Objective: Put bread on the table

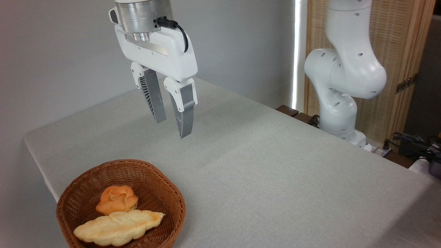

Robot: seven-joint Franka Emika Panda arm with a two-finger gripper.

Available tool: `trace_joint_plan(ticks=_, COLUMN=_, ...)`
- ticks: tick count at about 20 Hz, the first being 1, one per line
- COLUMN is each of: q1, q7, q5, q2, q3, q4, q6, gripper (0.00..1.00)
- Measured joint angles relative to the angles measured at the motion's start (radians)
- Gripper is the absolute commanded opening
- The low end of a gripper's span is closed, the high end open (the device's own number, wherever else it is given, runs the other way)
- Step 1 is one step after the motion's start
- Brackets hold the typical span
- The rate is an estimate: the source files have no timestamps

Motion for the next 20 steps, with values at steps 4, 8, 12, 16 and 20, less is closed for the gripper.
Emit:
trace_joint_plan(ticks=4, q1=0.0, q7=0.0, q5=0.0, q2=0.001, q3=0.0, q4=-0.001, q6=0.0, gripper=1.0)
trace_joint_plan(ticks=8, q1=0.0, q7=0.0, q5=0.0, q2=0.001, q3=0.0, q4=-0.002, q6=0.0, gripper=1.0)
trace_joint_plan(ticks=12, q1=0.0, q7=0.0, q5=-0.001, q2=0.002, q3=0.0, q4=-0.002, q6=0.041, gripper=1.0)
trace_joint_plan(ticks=16, q1=-0.001, q7=0.0, q5=-0.004, q2=0.007, q3=0.0, q4=-0.003, q6=0.093, gripper=1.0)
trace_joint_plan(ticks=20, q1=-0.003, q7=0.0, q5=-0.004, q2=0.036, q3=-0.019, q4=-0.006, q6=0.182, gripper=1.0)
